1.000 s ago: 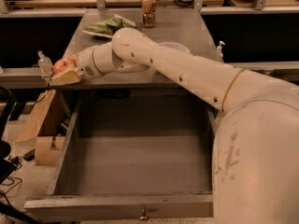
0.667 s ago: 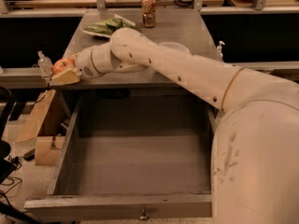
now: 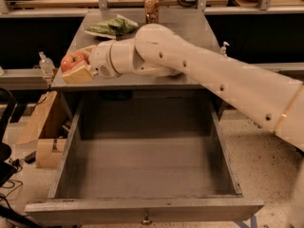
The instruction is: Place apple into top drawer
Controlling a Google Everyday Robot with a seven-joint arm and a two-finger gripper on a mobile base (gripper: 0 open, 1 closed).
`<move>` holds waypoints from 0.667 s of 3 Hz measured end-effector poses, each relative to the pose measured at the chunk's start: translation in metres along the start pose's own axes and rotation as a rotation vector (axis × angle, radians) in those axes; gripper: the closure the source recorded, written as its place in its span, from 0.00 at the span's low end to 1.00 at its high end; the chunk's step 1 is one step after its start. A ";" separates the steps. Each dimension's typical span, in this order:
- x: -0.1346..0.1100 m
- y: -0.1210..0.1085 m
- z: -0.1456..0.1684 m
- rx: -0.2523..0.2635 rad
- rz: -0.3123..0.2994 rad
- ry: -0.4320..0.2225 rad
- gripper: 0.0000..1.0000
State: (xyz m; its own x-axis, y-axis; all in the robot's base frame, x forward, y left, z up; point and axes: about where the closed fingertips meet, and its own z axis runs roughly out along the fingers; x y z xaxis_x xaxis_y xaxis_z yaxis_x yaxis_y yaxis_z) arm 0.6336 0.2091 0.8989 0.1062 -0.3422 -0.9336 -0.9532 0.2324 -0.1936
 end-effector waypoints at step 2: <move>0.035 0.050 -0.072 -0.015 0.004 0.069 1.00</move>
Offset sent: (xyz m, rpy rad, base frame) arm -0.0988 -0.1157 -0.0676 -0.1527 0.1008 -0.0058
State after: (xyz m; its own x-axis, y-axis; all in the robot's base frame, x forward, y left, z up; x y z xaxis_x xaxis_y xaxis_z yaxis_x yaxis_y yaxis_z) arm 0.5690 0.1431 0.8782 0.0830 -0.4032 -0.9114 -0.9577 0.2207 -0.1848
